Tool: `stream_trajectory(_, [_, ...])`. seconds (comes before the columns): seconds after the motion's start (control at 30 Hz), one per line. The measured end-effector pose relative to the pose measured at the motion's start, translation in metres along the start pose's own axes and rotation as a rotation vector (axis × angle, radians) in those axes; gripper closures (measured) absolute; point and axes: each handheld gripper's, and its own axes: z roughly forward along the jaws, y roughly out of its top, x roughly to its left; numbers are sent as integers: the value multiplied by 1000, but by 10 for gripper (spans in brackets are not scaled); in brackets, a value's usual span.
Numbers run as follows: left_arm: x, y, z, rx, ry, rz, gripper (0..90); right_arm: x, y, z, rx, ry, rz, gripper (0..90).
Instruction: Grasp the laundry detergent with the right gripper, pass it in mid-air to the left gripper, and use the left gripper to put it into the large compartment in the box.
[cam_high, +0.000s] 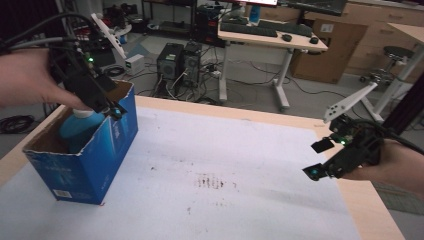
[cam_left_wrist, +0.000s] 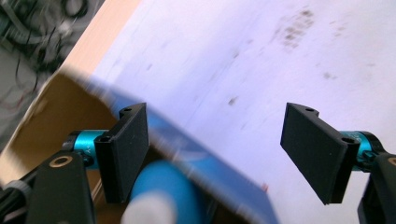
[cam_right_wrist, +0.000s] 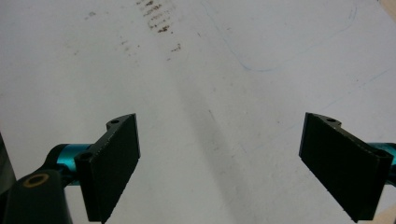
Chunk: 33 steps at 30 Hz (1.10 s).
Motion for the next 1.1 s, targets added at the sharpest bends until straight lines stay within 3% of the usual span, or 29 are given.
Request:
stream_trajectory(0.07, [-4, 6, 5, -10, -16, 18, 239, 2, 0, 0, -4, -3, 4, 117])
stream_trajectory(0.17, [-21, 25, 30, -45, -62, 62, 239, 9, 0, -2, -17, -19, 6, 117])
stream_trajectory(0.2, [-21, 25, 30, -45, -62, 62, 238, 9, 0, -2, -17, -19, 6, 117])
stream_trajectory(0.37, [-42, 42, 63, -85, -74, 104, 239, 15, 3, -4, -43, -30, 6, 117])
stream_trajectory(0.6, [-56, 48, 91, -66, -93, 120, 239, 15, 2, -1, -58, -27, 6, 117])
stream_trajectory(0.87, [-65, 41, 115, -63, -104, 74, 239, 15, -1, 11, -63, -7, -7, 117])
stream_trajectory(1.1, [-63, 36, 117, -62, -93, 56, 238, 12, 1, 17, -54, 12, -15, 117])
